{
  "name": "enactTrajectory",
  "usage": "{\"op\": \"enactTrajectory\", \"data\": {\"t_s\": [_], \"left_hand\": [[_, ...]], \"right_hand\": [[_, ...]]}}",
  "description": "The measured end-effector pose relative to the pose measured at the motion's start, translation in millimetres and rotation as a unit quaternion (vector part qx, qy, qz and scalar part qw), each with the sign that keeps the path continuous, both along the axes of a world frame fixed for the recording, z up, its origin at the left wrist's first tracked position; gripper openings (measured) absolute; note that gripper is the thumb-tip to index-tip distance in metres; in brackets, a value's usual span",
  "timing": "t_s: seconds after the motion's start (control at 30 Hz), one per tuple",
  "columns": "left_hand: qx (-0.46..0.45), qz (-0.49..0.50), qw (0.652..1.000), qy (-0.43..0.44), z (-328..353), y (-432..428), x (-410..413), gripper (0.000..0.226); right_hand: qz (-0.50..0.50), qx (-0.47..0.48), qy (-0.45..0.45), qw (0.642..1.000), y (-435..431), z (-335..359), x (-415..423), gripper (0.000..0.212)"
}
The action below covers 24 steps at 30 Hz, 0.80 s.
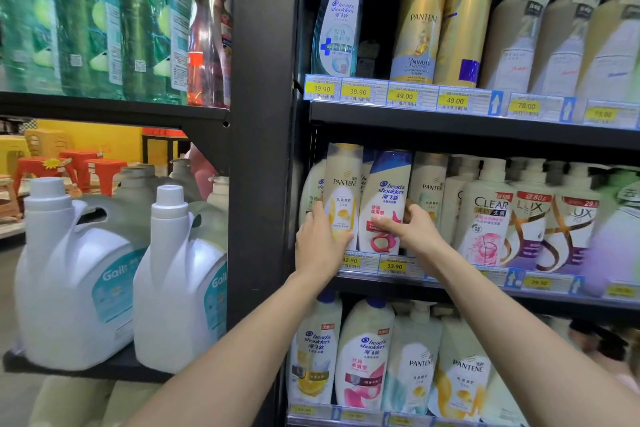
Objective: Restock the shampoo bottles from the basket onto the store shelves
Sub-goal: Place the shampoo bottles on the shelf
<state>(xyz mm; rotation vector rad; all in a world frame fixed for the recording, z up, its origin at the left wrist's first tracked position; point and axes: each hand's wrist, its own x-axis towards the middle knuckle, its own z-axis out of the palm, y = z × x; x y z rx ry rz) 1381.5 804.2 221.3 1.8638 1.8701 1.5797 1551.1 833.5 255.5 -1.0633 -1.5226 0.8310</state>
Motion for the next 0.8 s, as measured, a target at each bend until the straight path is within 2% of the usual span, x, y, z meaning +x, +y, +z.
{"op": "enactTrajectory", "data": {"t_s": [0.2, 0.37, 0.57, 0.8], "left_hand": [[-0.009, -0.022, 1.0, 0.005, 1.5, 2.9, -6.0, 0.058], [0.008, -0.012, 1.0, 0.018, -2.3, 1.3, -4.7, 0.057], [0.005, 0.002, 0.999, 0.034, -3.1, -0.3, -4.9, 0.076], [-0.014, 0.013, 0.999, 0.029, -19.7, -2.4, -2.1, 0.064]], "right_hand": [[-0.015, -0.002, -0.051, 0.999, 5.2, -7.3, 4.1, 0.057], [-0.01, 0.001, -0.056, 0.998, 5.9, -9.7, 5.2, 0.051], [-0.007, 0.004, -0.065, 0.998, 6.3, -9.9, 4.8, 0.047], [0.001, 0.008, -0.053, 0.999, 4.0, -12.7, 4.9, 0.047]]}}
